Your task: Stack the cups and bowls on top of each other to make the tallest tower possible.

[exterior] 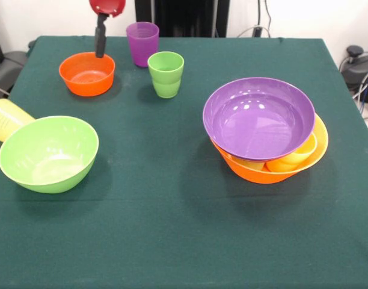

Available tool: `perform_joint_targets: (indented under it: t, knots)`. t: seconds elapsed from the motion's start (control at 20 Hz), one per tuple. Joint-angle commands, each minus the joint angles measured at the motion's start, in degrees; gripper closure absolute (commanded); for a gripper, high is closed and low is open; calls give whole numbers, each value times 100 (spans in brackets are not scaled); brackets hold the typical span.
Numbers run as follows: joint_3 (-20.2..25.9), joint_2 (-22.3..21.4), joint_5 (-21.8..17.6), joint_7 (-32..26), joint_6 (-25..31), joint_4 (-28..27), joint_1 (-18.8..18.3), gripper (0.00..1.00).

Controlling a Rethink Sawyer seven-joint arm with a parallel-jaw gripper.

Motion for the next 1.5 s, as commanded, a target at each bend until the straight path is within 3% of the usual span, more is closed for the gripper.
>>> perform_joint_targets:
  t: [0.05, 1.5]
  knots:
    - [608, 165, -559, -116, 318, 330, -178, 0]
    - [694, 1313, -991, 372, -989, 56, -282, 0]
